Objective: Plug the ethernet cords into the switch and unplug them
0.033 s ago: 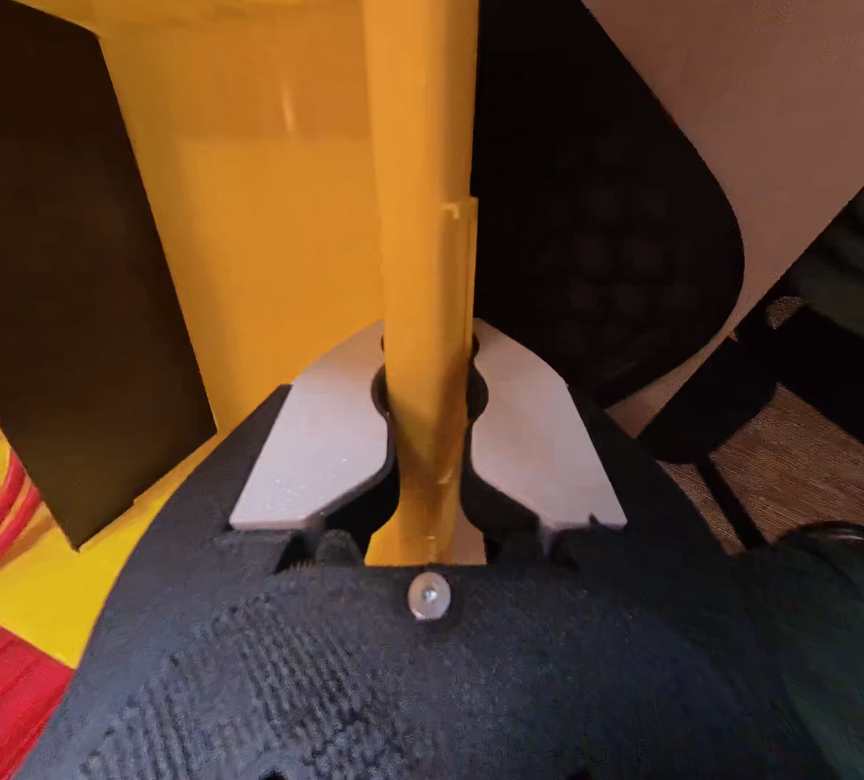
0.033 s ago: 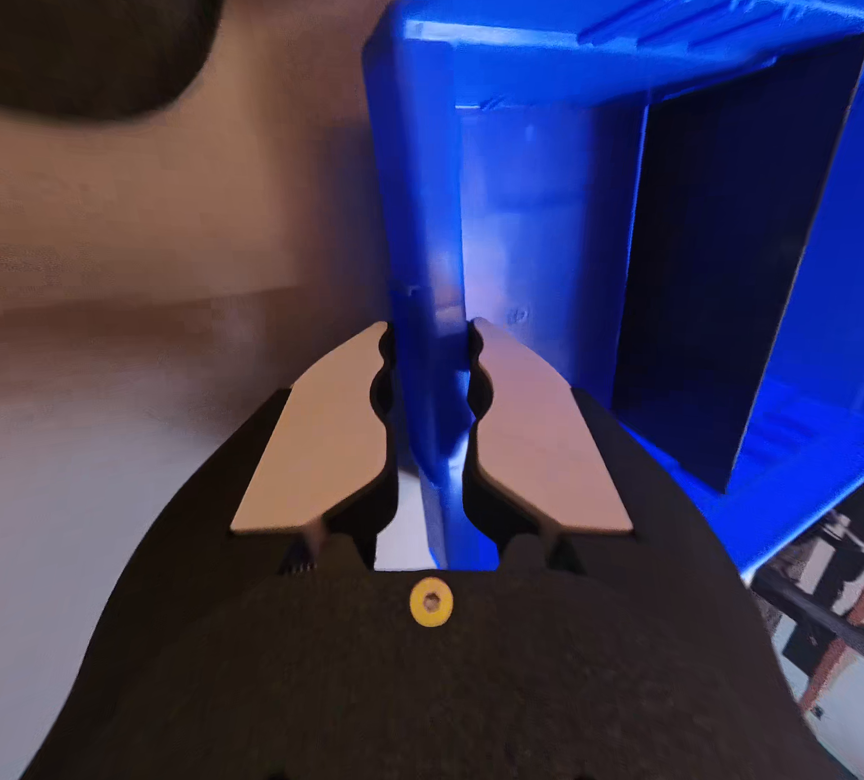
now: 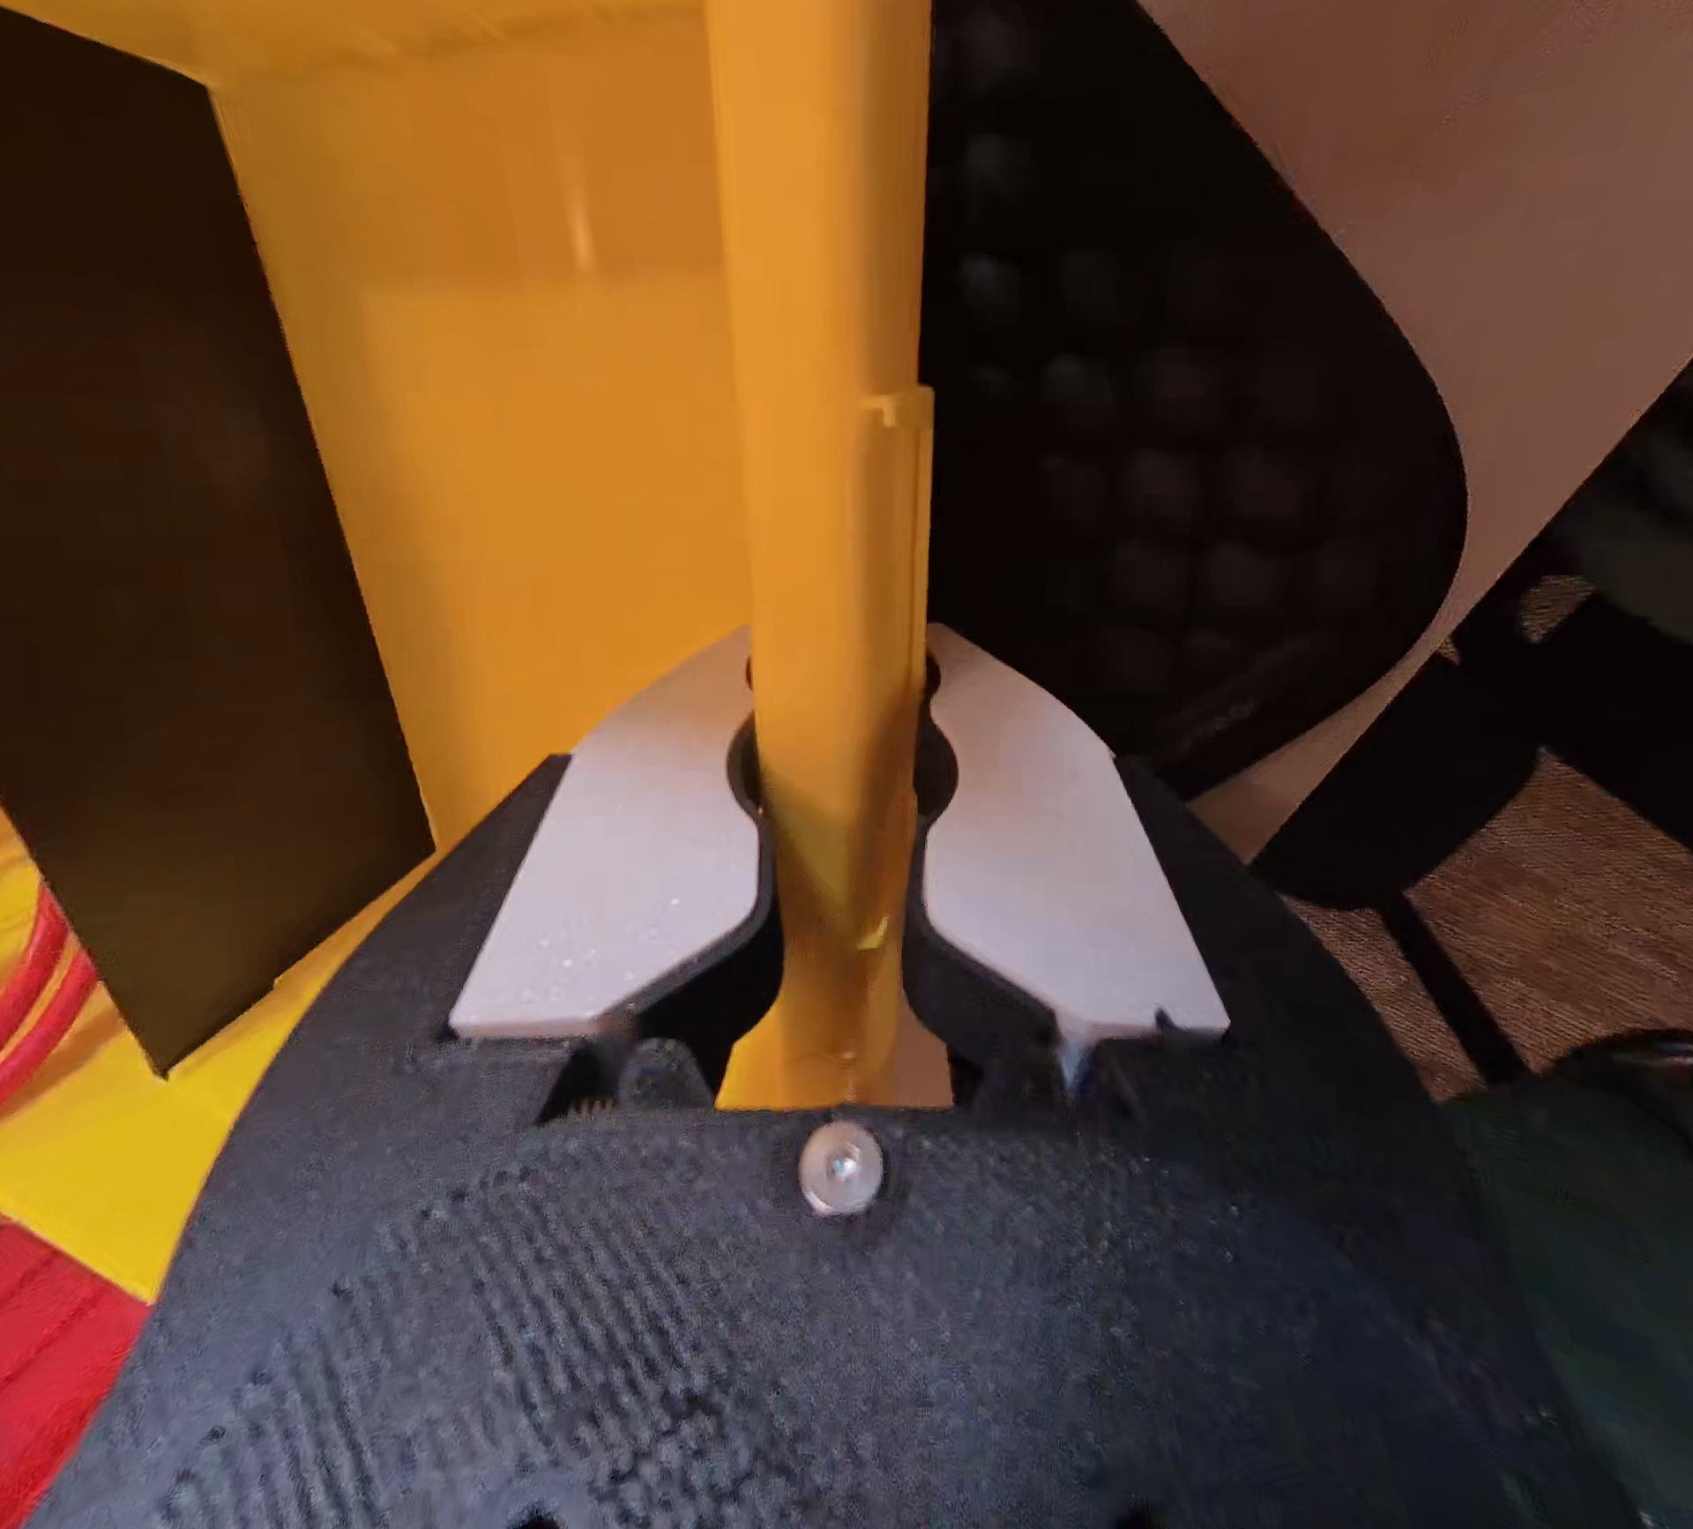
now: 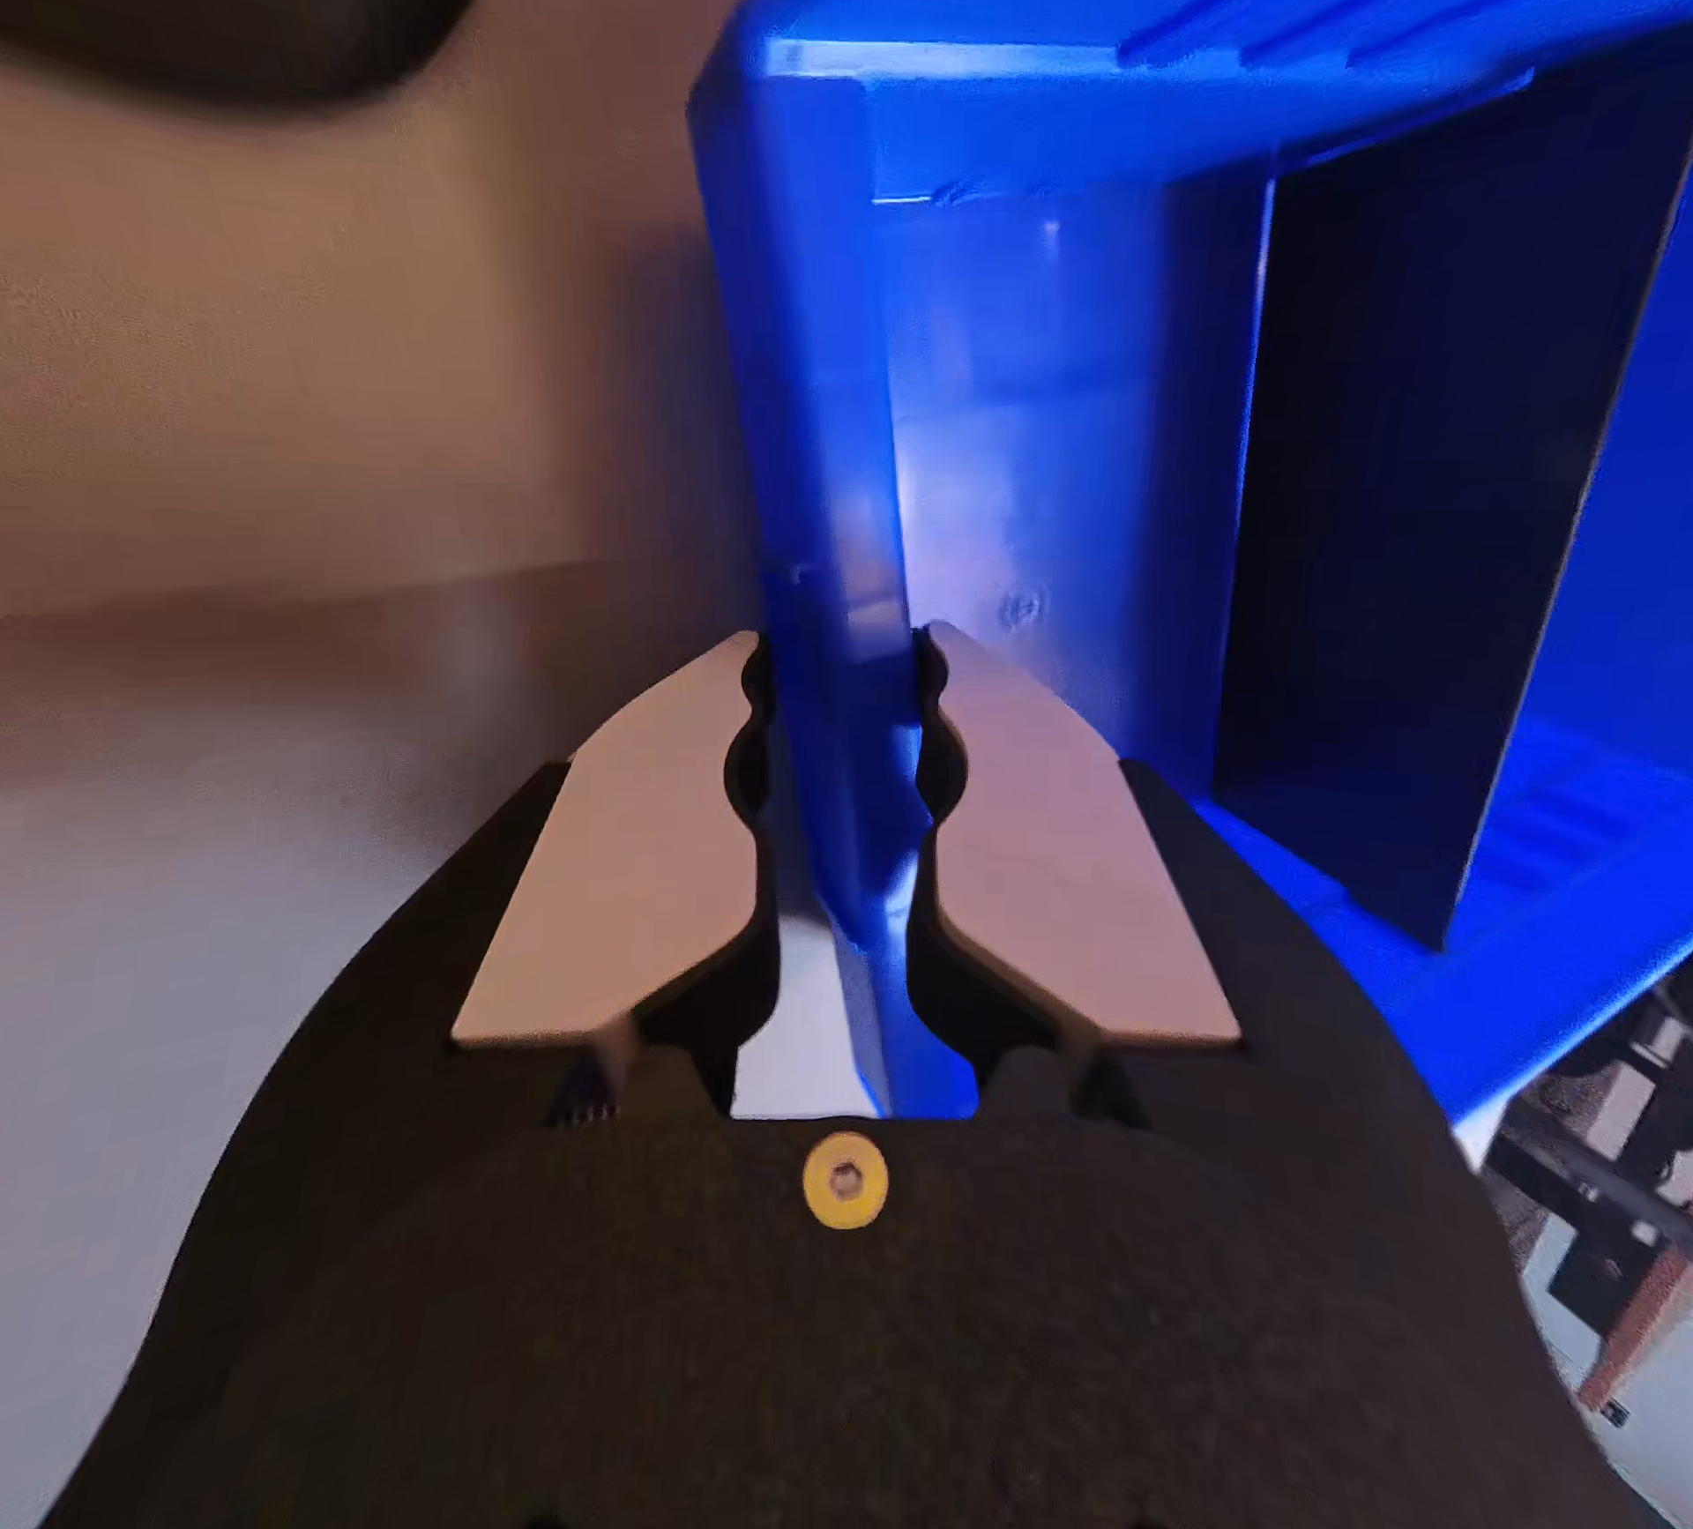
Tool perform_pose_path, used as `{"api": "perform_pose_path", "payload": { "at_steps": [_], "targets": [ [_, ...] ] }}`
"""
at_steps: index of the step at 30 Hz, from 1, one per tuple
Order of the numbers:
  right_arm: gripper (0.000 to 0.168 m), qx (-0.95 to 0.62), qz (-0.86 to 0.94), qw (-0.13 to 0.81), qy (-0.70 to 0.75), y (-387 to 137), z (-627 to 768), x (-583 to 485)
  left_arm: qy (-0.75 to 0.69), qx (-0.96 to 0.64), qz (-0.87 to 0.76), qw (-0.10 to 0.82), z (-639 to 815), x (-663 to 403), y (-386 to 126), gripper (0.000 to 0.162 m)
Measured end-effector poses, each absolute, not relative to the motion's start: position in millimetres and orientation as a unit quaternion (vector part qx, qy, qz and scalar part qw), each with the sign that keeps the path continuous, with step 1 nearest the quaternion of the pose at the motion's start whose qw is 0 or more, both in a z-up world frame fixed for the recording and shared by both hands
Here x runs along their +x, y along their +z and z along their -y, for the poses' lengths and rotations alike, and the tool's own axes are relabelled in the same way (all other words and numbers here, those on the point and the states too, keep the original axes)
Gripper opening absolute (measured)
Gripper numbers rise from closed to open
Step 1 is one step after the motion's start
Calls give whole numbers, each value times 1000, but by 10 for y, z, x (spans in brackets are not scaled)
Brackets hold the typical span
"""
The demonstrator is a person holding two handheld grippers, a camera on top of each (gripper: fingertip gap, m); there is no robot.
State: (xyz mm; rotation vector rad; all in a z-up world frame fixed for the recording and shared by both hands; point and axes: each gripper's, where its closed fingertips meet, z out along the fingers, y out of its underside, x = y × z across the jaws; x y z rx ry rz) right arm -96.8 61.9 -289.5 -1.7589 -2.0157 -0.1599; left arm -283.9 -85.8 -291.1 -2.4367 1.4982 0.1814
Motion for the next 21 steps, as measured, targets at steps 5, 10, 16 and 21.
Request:
{"api": "perform_pose_path", "payload": {
  "at_steps": [5,10,16,21],
  "targets": [
    [30,-645,725,236,-52,-2873,-228,-41,64,-832,-531,150,849,-2861,-2884,28],
    [30,-672,697,235,-85,-2907,-321,828,80,-826,-536,159,602,-2838,-2792,30],
    [30,-686,673,249,-125,-2910,-941,1581,89,-818,-544,166,62,-2769,-2744,31],
    [31,-676,681,251,-127,-2914,-1465,1880,109,-822,-530,176,-441,-2705,-2892,31]
  ]
}}
